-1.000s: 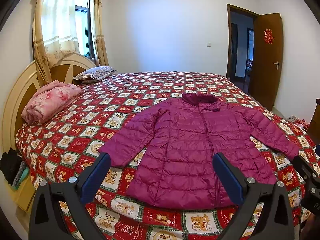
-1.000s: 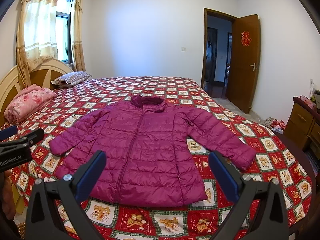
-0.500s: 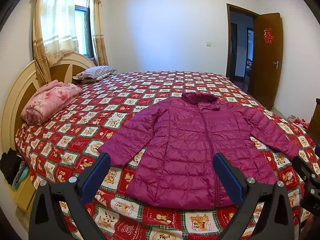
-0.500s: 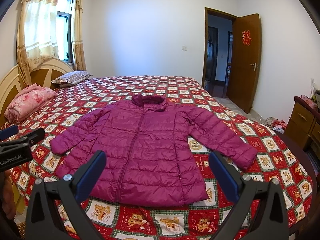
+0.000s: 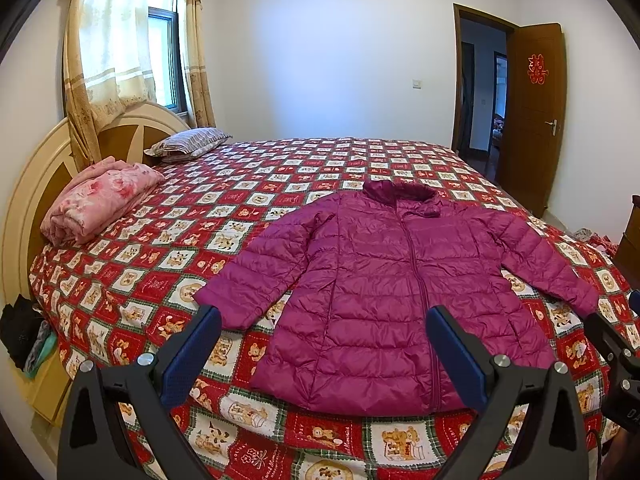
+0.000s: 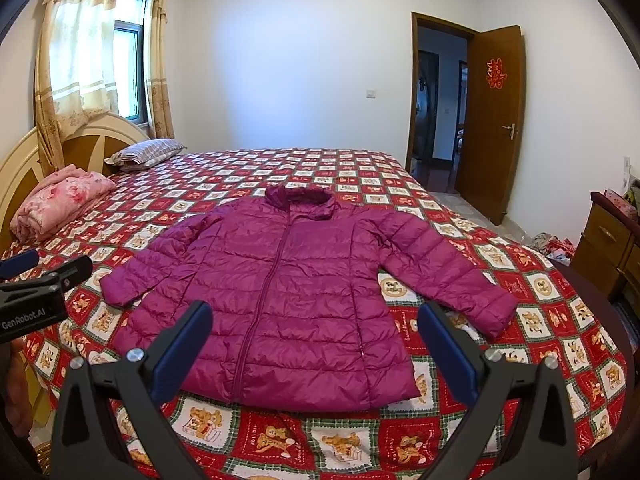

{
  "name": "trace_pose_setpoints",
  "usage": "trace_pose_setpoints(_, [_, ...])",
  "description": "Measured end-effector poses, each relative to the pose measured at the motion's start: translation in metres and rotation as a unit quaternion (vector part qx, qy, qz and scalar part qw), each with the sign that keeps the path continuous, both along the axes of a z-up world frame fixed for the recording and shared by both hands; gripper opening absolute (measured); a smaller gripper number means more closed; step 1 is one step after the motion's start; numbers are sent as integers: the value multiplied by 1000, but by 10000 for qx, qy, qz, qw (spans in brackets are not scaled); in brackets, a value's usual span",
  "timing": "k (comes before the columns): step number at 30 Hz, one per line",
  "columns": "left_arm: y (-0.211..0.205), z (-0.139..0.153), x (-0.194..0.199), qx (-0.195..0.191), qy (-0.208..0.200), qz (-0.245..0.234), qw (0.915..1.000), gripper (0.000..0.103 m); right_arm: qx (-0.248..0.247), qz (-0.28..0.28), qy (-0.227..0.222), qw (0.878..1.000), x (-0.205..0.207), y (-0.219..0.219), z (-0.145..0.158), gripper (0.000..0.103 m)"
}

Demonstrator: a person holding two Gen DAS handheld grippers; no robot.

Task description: Fold large clothes

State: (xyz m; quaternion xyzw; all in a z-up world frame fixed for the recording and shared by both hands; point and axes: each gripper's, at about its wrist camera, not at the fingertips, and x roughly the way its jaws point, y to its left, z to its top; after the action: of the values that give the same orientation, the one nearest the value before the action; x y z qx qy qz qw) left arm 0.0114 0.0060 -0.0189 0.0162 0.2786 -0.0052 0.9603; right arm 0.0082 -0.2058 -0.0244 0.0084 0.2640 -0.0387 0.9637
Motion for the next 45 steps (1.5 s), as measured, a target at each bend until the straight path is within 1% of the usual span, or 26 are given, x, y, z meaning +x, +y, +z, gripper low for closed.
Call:
trace_pose_setpoints(5, [0, -3, 2, 30, 47, -22, 10000, 102, 34, 31, 29, 10000, 2, 0, -2, 103])
trace_pose_setpoints(10, [-2, -13, 13, -1, 333, -159, 9993, 102, 188, 101, 121, 9997, 11, -8, -12, 103])
trace_pose_setpoints(13, [-6, -22, 19, 17, 488, -287, 9984, 102, 321, 69, 226, 9992, 18, -20, -20, 103])
trace_pose_setpoints(18, [-8, -36, 32, 51, 614, -253, 9978, 102, 640, -133, 395, 9971, 31, -54, -36, 103])
trace_pose_setpoints(24, [-2, -51, 61, 165, 735, -66, 9971, 102, 956, -689, 513, 9917, 49, -111, -59, 103])
trace_pose_setpoints(29, [-6, -57, 87, 227, 717, -29, 9972, 102, 1207, -974, 700, 9854, 65, -143, -78, 103])
trace_pose_setpoints(32, [-11, -60, 103, 221, 684, -49, 9974, 102, 1229, -1100, 782, 9832, 71, -158, -87, 102])
trace_pose_setpoints(35, [-14, -63, 117, 176, 692, -76, 9974, 102, 1289, -1256, 844, 9801, 77, -178, -95, 99])
trace_pose_setpoints(37, [-17, -66, 129, 155, 645, -77, 9978, 102, 1315, -1452, 849, 9769, 80, -194, -100, 98])
trace_pose_setpoints(40, [-22, -75, 148, 225, 692, -6, 9973, 102, 1353, -1765, 885, 9709, 86, -221, -106, 97])
trace_pose_setpoints(42, [-26, -82, 160, 288, 758, 11, 9967, 102, 1326, -1978, 944, 9666, 91, -238, -110, 93])
trace_pose_setpoints(45, [-29, -92, 177, 422, 780, 22, 9961, 102, 1356, -2248, 1010, 9596, 100, -261, -117, 93])
